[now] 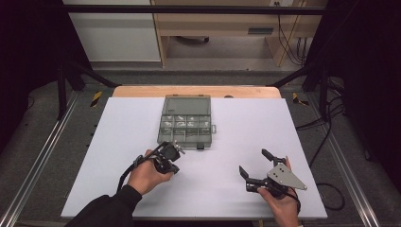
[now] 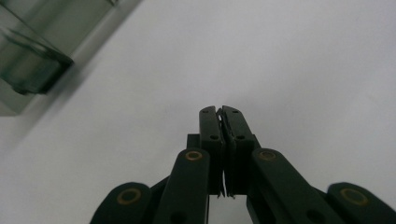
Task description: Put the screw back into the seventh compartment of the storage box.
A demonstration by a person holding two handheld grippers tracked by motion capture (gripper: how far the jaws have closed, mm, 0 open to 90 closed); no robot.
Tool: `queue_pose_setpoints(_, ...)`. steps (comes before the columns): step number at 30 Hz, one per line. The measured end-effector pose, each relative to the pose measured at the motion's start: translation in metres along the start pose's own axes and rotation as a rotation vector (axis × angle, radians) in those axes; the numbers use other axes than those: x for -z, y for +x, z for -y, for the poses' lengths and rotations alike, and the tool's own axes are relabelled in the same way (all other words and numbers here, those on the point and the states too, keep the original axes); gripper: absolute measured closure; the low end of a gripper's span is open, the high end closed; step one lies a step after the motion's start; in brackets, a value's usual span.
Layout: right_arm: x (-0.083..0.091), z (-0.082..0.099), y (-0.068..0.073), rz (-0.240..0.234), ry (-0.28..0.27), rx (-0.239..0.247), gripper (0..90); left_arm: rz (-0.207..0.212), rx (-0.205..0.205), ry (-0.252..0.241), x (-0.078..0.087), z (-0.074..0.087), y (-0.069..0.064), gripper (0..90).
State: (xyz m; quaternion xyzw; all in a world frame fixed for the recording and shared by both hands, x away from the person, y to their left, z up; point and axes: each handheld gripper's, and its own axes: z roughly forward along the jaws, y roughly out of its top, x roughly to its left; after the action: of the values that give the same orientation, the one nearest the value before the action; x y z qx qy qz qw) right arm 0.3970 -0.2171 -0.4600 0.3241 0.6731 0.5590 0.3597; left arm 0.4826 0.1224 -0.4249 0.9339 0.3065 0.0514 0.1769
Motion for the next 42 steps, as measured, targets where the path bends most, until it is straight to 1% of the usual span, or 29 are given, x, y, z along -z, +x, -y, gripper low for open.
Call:
queue_pose_setpoints(1,0.0,0.0,0.0,0.0,0.0,0.0,4.6,-0.006,0.003,-0.021,0.003,-0.002,0.001,87.7)
queue_pose_setpoints(3,0.0,0.0,0.0,0.0,0.001,0.0,4.6,-0.008,0.026,-0.073,0.008,-0.008,0.003,87.7)
queue_pose_setpoints(8,0.0,0.0,0.0,0.002,-0.001,0.002,4.6,-0.006,0.065,-0.166,0.017,-0.023,0.011,87.7)
queue_pose_setpoints(10,0.0,0.001,-0.001,0.003,0.001,0.001,4.6,-0.007,0.077,-0.192,0.017,-0.027,0.014,87.7)
queue_pose_setpoints(12,-0.001,0.001,0.0,0.001,0.001,0.003,4.6,-0.003,0.087,-0.221,0.016,-0.032,0.019,87.7)
queue_pose_setpoints(14,-0.001,0.001,0.0,-0.001,0.002,0.004,4.6,-0.018,0.102,-0.241,0.013,-0.036,0.025,87.7)
queue_pose_setpoints(17,0.0,0.001,0.0,0.0,0.001,0.003,4.6,-0.035,0.137,-0.278,0.007,-0.043,0.033,87.7)
queue_pose_setpoints(20,0.0,0.001,-0.001,0.002,-0.001,0.0,4.6,-0.069,0.127,-0.303,0.003,-0.049,0.039,87.7)
queue_pose_setpoints(22,0.0,0.001,-0.001,0.001,0.0,-0.002,4.6,-0.078,0.128,-0.33,0.001,-0.052,0.042,87.8)
queue_pose_setpoints(23,0.0,0.001,-0.001,0.001,0.0,0.0,4.6,-0.084,0.127,-0.33,0.0,-0.053,0.044,87.7)
queue_pose_setpoints(24,0.0,0.001,-0.001,0.001,0.002,0.0,4.6,-0.096,0.135,-0.344,-0.002,-0.055,0.045,87.7)
queue_pose_setpoints(25,0.0,0.001,-0.001,0.001,0.001,0.0,4.6,-0.1,0.135,-0.358,-0.003,-0.055,0.047,87.7)
queue_pose_setpoints(26,0.0,0.001,-0.001,0.001,0.004,0.001,4.6,-0.105,0.149,-0.378,-0.005,-0.056,0.049,87.6)
queue_pose_setpoints(27,0.0,0.001,-0.001,0.001,0.004,0.002,4.6,-0.101,0.15,-0.384,-0.006,-0.057,0.052,87.5)
queue_pose_setpoints(28,0.0,0.001,-0.001,0.0,0.005,0.001,4.6,-0.098,0.147,-0.4,-0.008,-0.057,0.053,85.9)
queue_pose_setpoints(29,0.0,0.001,-0.001,0.0,0.005,0.002,4.6,-0.121,0.138,-0.399,-0.008,-0.057,0.054,79.8)
queue_pose_setpoints(30,0.0,0.001,-0.001,0.001,0.004,0.001,4.6,-0.125,0.137,-0.405,-0.008,-0.057,0.054,76.7)
queue_pose_setpoints(31,0.0,0.001,-0.001,0.001,0.003,0.0,4.6,-0.118,0.137,-0.412,-0.008,-0.057,0.054,74.2)
queue_pose_setpoints(32,0.0,0.001,-0.001,0.002,-0.001,-0.002,4.6,-0.121,0.132,-0.421,-0.007,-0.057,0.053,71.7)
queue_pose_setpoints(33,0.0,0.001,-0.001,0.002,0.0,-0.001,4.6,-0.124,0.127,-0.433,-0.004,-0.057,0.052,69.0)
queue_pose_setpoints(35,0.0,0.001,-0.001,0.003,0.002,-0.002,4.6,-0.132,0.137,-0.475,0.002,-0.056,0.051,63.1)
queue_pose_setpoints(37,0.0,0.001,-0.001,0.001,0.003,0.001,4.6,-0.138,0.134,-0.514,0.009,-0.054,0.049,56.9)
queue_pose_setpoints(38,0.0,0.001,-0.001,0.001,0.002,0.001,4.6,-0.142,0.133,-0.526,0.013,-0.053,0.048,52.2)
queue_pose_setpoints(39,0.0,0.001,-0.001,0.001,0.002,0.003,4.5,-0.138,0.134,-0.536,0.017,-0.052,0.048,46.9)
queue_pose_setpoints(40,0.0,0.001,0.0,0.002,0.004,0.001,4.5,-0.137,0.131,-0.546,0.021,-0.05,0.047,44.3)
queue_pose_setpoints(41,0.0,0.001,-0.001,0.003,0.008,0.002,4.5,-0.155,0.118,-0.56,0.024,-0.047,0.045,42.8)
queue_pose_setpoints(42,0.0,0.001,-0.001,0.004,0.009,0.002,4.5,-0.163,0.108,-0.577,0.027,-0.045,0.044,40.0)
